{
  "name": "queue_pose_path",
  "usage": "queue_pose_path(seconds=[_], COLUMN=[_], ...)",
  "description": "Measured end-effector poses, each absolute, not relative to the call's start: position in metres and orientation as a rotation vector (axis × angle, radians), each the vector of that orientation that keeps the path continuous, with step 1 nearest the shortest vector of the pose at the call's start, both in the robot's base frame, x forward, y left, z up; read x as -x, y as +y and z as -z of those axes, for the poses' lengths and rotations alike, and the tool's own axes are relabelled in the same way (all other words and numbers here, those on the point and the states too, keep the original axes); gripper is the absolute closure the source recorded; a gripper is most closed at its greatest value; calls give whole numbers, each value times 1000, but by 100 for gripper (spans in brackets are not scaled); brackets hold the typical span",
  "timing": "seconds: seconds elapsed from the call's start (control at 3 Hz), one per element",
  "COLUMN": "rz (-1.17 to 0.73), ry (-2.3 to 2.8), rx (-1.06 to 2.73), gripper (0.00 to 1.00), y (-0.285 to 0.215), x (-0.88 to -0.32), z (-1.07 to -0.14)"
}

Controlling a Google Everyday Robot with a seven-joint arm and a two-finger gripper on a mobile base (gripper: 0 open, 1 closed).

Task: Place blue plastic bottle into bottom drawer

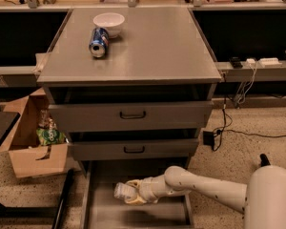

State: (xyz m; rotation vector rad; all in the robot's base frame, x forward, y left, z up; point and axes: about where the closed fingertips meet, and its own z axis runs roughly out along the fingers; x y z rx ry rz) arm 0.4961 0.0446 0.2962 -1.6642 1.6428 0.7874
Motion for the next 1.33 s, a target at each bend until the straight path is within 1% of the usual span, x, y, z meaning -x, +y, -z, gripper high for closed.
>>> queue_pose_path(seconds=[0.33,1.33], rz=[-800,-832], ry=[1699,1875], rx=[1622,1508], gripper=[100,100], y=[29,-17], x=[-496,-522], z=[-271,-190])
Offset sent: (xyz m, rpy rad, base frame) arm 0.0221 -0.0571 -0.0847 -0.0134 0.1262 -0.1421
